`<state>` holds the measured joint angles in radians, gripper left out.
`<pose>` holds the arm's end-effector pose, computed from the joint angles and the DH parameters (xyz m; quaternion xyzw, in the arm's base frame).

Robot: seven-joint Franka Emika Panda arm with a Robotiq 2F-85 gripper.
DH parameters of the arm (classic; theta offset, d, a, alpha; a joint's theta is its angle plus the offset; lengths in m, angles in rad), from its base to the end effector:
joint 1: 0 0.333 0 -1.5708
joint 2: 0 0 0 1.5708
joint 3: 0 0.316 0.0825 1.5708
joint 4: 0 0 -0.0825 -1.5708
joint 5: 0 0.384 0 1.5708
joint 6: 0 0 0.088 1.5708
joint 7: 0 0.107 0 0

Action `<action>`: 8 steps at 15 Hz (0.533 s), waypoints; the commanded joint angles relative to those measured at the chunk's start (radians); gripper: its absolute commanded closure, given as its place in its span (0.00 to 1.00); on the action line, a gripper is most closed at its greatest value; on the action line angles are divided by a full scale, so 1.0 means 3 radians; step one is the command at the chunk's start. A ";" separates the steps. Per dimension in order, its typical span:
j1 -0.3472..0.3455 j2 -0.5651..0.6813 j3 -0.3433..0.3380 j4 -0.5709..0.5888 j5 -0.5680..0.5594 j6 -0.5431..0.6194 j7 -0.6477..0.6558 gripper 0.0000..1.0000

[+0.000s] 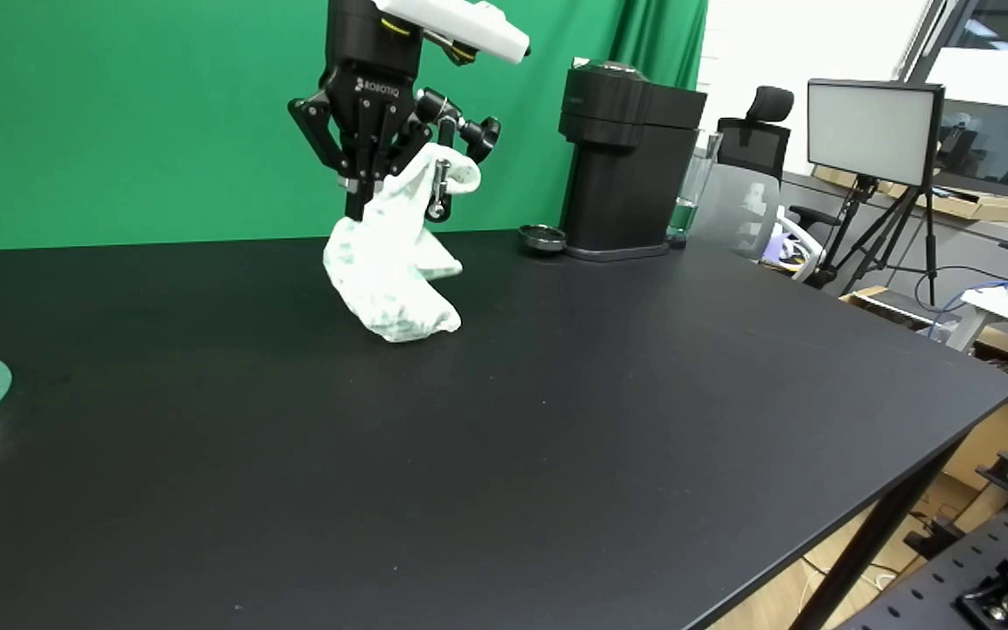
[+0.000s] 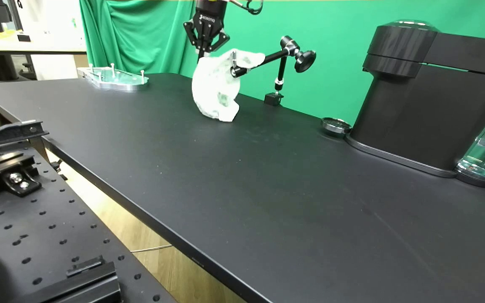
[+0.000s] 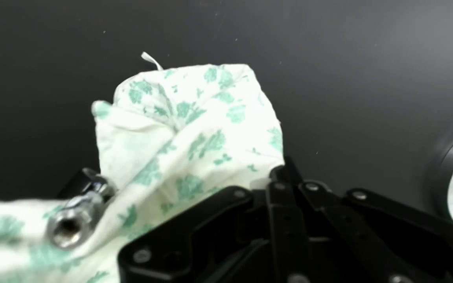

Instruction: Place the white cloth on the table

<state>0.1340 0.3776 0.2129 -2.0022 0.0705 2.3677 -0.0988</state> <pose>0.5702 0.2027 0.2723 -0.9800 -0.1888 0.0105 0.0627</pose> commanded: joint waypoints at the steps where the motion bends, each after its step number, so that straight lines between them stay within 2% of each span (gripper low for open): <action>1: 0.0030 0.0024 0.0086 -0.0076 0.0098 -0.0217 -0.0240 1.00; 4: 0.0059 0.0081 0.0140 -0.0130 0.0095 -0.0373 -0.0386 1.00; 5: 0.0066 0.0094 0.0147 -0.0142 0.0092 -0.0413 -0.0410 0.74; 6: 0.0072 0.0107 0.0149 -0.0151 0.0085 -0.0435 -0.0422 0.74; 8: 0.0091 0.0110 0.0138 -0.0173 0.0041 -0.0451 -0.0451 0.61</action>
<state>0.1570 0.4200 0.2574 -2.0451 0.0835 2.2569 -0.2120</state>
